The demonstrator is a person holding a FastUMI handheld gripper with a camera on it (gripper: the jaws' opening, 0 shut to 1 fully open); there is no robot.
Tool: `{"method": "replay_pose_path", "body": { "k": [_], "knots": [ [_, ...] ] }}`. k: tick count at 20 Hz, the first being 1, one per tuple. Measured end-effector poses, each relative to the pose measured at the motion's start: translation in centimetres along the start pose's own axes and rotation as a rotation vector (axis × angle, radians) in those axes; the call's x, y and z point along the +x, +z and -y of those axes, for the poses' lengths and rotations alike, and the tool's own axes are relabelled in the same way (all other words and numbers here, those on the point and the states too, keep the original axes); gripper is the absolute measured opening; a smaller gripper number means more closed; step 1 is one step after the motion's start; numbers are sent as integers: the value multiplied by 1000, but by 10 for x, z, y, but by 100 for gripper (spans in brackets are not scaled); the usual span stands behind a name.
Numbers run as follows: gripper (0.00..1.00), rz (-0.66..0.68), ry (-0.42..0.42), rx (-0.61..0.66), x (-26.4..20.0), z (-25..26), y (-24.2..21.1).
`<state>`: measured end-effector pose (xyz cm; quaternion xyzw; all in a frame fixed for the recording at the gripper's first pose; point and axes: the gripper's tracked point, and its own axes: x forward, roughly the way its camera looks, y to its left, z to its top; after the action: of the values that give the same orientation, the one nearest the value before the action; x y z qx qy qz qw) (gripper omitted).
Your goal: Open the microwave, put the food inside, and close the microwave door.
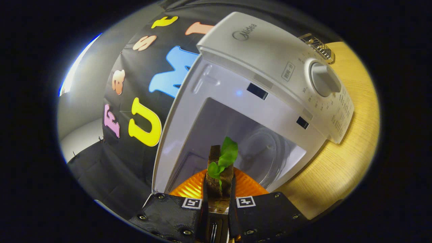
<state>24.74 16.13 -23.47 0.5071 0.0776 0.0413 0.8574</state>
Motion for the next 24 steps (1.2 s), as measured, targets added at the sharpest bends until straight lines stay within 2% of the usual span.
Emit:
{"method": "replay_pose_path", "body": {
  "k": [5, 12, 17, 23, 24],
  "knots": [
    [22, 38, -79, 68, 29, 13, 4],
    [25, 112, -121, 114, 69, 27, 20],
    [28, 148, -161, 54, 85, 38, 19],
    [52, 127, -218, -16, 87, 45, 7],
    [52, 127, -222, -41, 82, 44, 14]
  ]
}}
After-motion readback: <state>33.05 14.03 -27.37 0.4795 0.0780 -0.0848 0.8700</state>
